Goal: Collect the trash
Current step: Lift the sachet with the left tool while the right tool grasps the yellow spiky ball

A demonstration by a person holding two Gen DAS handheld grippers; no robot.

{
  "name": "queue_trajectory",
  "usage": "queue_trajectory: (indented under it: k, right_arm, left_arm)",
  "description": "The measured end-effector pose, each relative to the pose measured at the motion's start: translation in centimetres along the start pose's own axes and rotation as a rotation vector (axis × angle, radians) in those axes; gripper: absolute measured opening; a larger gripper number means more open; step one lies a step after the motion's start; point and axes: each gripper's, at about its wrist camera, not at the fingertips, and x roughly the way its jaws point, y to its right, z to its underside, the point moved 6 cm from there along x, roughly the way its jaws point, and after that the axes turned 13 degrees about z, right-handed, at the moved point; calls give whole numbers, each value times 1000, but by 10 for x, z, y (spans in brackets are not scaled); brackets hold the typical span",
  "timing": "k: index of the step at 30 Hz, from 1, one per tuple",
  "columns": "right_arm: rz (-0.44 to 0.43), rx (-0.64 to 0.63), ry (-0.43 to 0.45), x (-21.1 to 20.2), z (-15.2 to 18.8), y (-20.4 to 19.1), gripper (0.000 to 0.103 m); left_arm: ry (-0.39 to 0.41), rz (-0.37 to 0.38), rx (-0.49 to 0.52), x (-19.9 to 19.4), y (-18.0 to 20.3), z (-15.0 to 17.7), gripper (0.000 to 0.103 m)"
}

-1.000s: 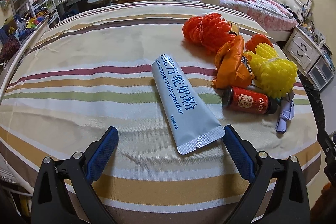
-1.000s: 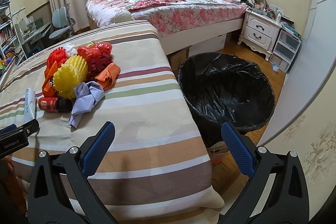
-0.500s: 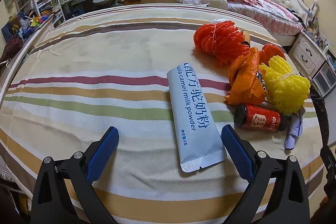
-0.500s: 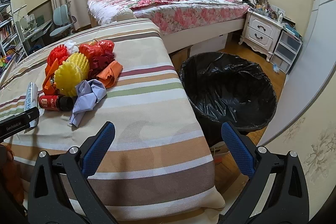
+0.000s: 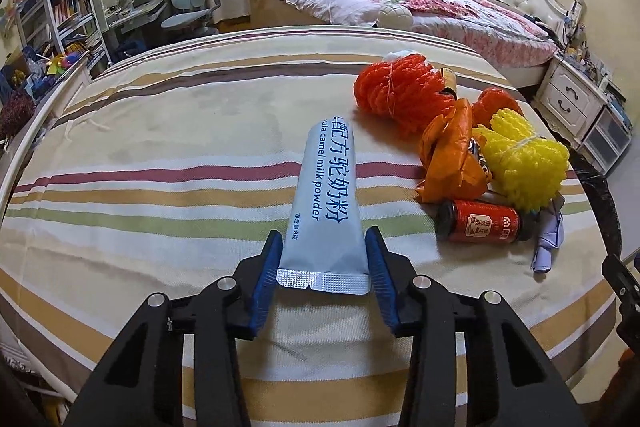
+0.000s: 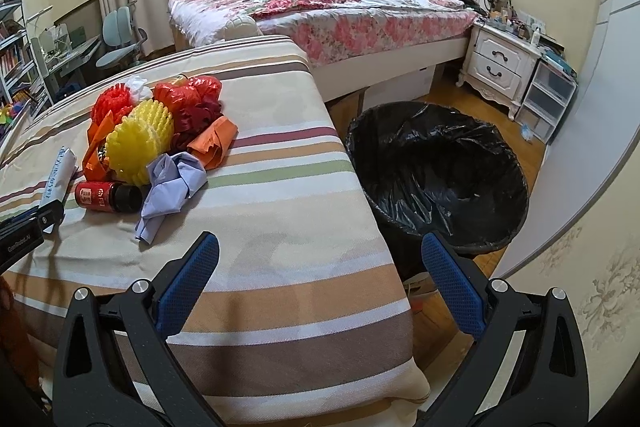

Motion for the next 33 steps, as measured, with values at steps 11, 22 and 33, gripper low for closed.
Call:
queue_trajectory:
  k: [11,22,33]
  right_arm:
    - [-59,4,53,-13,-31,-19,99]
    - [-155,-106,114,-25,-57,-85,98]
    - [-240,-178,22,-6,-47,-127,46]
  left_arm:
    - [86,-3,14,-24,-6,-15,43]
    - [95,-7,-30,-23,-25,-12,43]
    - [77,3,-78,-17,-44,-3,43]
